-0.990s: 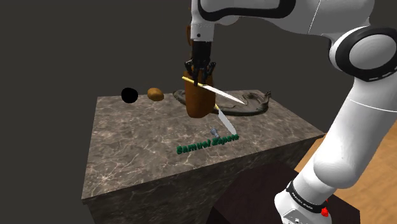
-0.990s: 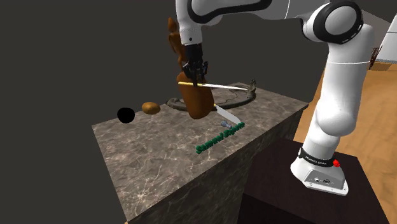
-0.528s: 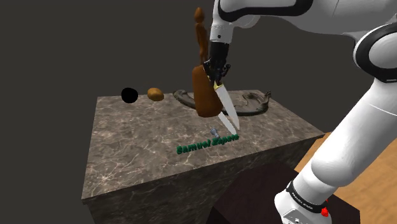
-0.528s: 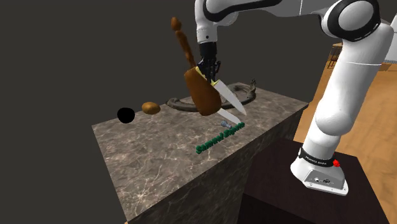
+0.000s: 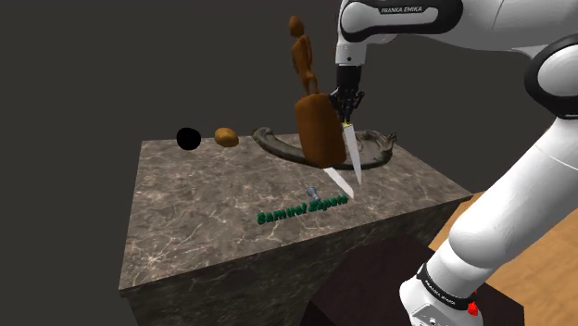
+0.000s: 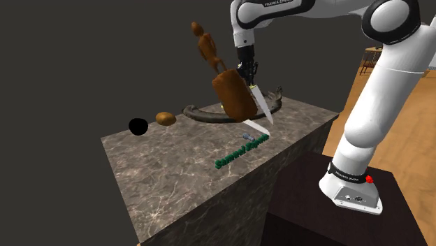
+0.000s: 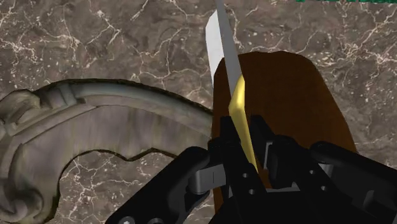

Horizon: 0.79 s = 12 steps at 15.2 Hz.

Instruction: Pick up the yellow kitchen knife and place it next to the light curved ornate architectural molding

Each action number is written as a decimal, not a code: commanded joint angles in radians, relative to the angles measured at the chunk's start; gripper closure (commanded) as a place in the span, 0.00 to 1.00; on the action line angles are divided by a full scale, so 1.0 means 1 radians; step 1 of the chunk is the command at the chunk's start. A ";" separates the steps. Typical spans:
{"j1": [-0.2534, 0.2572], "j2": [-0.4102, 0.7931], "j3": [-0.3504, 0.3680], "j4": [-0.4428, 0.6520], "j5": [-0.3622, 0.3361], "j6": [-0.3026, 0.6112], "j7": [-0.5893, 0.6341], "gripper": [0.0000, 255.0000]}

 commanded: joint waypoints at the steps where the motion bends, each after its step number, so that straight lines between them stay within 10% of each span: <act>1: -0.027 -0.001 -0.030 -0.004 -0.019 0.050 -0.052 1.00; 12: -0.149 0.021 -0.171 0.017 -0.073 0.067 -0.311 1.00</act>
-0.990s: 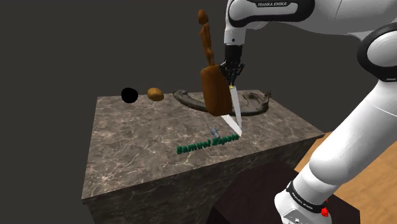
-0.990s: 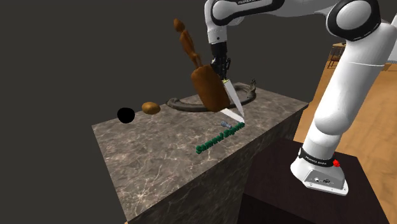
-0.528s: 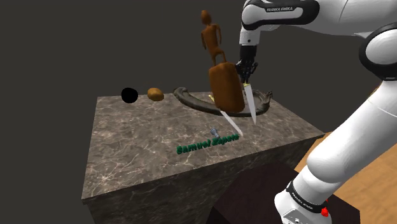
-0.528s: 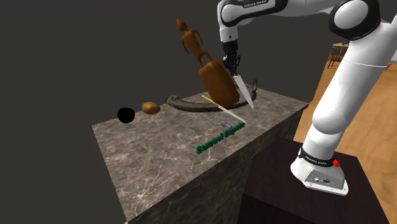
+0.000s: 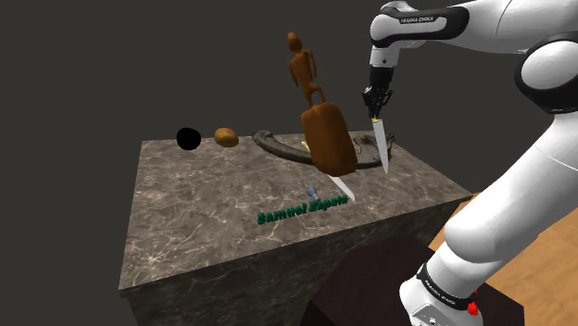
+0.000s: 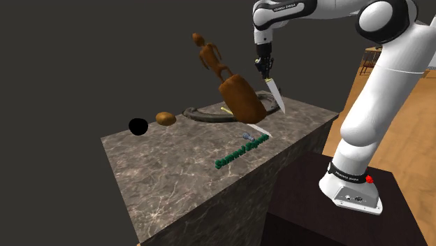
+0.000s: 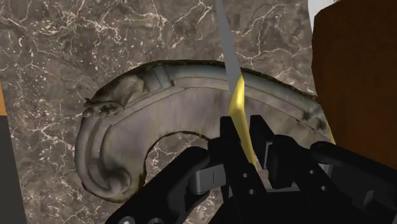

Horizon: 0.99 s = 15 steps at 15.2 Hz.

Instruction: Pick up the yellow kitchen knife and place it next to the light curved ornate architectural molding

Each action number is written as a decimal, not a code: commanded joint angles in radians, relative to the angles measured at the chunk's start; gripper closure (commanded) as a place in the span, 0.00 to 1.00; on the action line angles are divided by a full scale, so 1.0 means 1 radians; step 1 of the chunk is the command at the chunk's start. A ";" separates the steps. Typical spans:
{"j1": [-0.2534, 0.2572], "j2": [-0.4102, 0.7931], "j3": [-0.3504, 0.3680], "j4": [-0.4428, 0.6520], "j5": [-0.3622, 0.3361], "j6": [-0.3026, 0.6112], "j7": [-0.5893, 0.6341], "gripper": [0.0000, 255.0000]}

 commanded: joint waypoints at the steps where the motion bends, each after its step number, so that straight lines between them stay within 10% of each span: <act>1: -0.024 0.026 -0.028 0.022 -0.008 0.009 -0.052 1.00; 15: -0.197 0.246 -0.184 0.284 -0.008 0.000 -0.383 1.00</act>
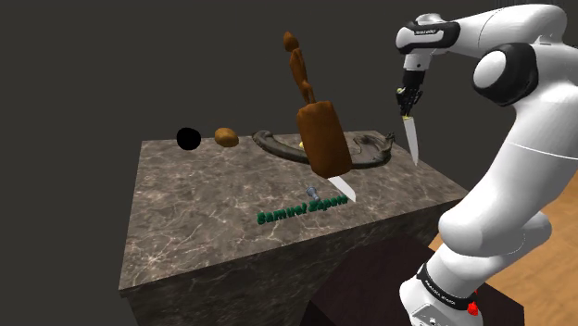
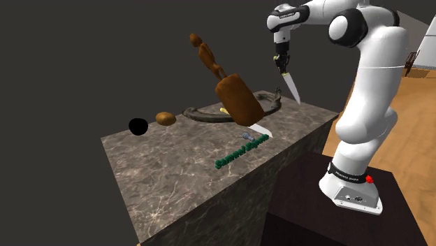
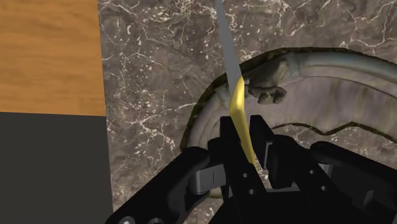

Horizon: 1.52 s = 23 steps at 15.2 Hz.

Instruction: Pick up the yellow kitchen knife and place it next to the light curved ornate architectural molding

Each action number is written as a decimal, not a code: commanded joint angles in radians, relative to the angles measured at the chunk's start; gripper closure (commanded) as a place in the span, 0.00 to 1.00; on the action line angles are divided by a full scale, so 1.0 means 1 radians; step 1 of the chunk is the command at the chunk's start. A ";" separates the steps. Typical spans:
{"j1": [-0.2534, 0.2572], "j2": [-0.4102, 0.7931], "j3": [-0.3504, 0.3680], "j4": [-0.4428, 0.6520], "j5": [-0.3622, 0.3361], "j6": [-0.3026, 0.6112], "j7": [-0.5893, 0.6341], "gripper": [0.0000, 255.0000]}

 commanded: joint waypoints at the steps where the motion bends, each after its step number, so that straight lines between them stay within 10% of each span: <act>1: -0.028 0.041 -0.018 0.053 0.008 -0.007 -0.048 1.00; 10: -0.197 0.331 -0.073 0.458 0.082 -0.106 -0.250 1.00; 14: -0.342 0.617 -0.069 0.936 0.146 -0.288 -0.328 1.00; 23: -0.280 0.473 -0.075 0.557 0.116 -0.057 -0.311 1.00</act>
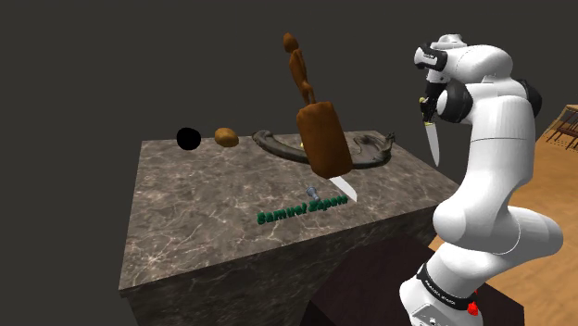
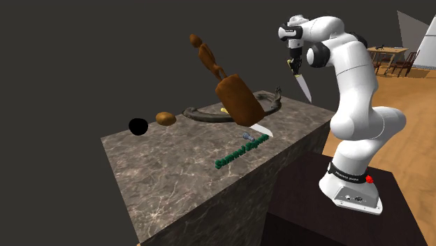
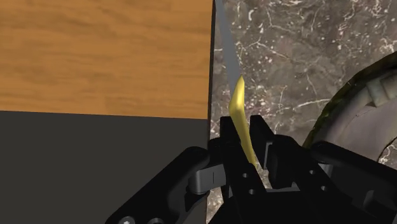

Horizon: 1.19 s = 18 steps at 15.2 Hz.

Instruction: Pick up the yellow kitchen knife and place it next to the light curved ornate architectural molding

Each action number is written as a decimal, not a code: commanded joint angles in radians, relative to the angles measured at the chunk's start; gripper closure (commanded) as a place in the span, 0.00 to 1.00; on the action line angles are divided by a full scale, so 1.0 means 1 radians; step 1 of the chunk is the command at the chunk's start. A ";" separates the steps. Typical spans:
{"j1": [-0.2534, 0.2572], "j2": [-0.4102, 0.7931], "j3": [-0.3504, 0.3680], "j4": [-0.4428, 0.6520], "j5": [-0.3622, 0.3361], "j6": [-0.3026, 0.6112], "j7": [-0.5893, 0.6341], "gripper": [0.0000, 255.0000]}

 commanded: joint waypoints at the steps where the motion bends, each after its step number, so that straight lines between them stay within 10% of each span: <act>1: 0.007 -0.014 -0.001 -0.055 -0.003 0.040 0.003 1.00; 18: 0.034 -0.040 0.003 -0.329 -0.010 0.285 0.026 1.00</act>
